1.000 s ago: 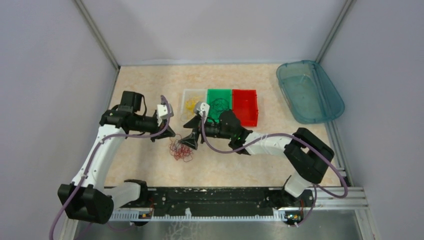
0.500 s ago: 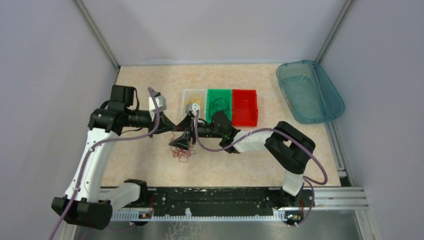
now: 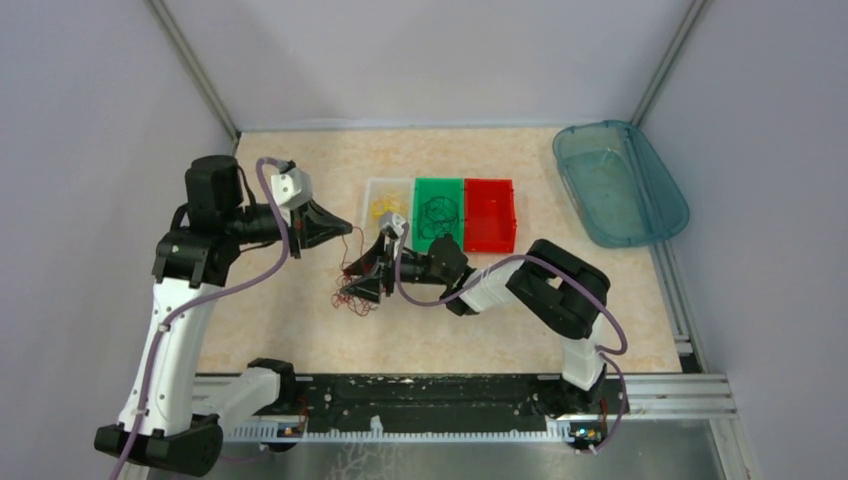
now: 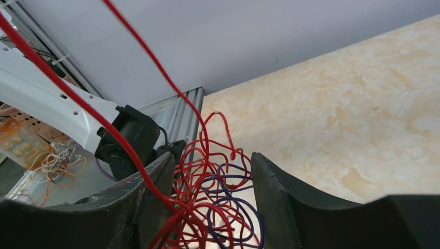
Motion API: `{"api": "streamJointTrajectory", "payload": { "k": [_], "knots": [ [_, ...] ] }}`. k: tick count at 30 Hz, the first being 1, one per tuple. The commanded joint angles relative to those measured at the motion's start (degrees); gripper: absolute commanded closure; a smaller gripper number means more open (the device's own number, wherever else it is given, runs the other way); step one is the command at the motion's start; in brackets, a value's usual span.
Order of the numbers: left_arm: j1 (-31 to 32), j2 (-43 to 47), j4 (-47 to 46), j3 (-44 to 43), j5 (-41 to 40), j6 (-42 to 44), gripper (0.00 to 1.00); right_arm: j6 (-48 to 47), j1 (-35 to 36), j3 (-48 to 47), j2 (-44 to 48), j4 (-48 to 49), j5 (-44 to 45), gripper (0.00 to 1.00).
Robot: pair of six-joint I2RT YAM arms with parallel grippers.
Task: Untangle the cables
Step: Untie the cable.
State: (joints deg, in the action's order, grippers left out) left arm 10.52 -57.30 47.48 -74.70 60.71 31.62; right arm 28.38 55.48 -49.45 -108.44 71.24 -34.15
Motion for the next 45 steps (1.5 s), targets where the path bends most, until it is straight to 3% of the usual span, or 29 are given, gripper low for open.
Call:
{"api": "streamJointTrajectory", "payload": {
  "k": [1,12,24,37,42,45],
  "knots": [
    [0.29,0.85,-9.85,-3.92,0.08,-8.21,1.0,0.2,0.61,2.15,0.0,5.82,2.1,0.46],
    [0.29,1.25,-18.07,-10.05,-6.38,-12.6,1.0,-0.14,0.59,10.44,-2.22,8.69,5.6,0.56],
    [0.29,-0.08,-27.33,-19.48,-17.45,-9.7,1.0,-3.12,0.59,15.69,-2.07,6.12,9.26,0.59],
    [0.26,-2.82,-34.73,-29.35,-26.1,-1.23,1.0,-3.74,0.68,21.14,-1.43,7.88,11.88,0.55],
    [0.27,-3.56,-28.92,-32.45,-21.16,-3.81,1.0,-4.45,0.64,22.94,3.26,7.82,12.6,0.47],
    [0.26,-2.05,-25.51,-29.33,-16.61,-5.5,1.0,-6.8,0.37,21.66,11.34,-0.35,12.93,0.39]
  ]
}}
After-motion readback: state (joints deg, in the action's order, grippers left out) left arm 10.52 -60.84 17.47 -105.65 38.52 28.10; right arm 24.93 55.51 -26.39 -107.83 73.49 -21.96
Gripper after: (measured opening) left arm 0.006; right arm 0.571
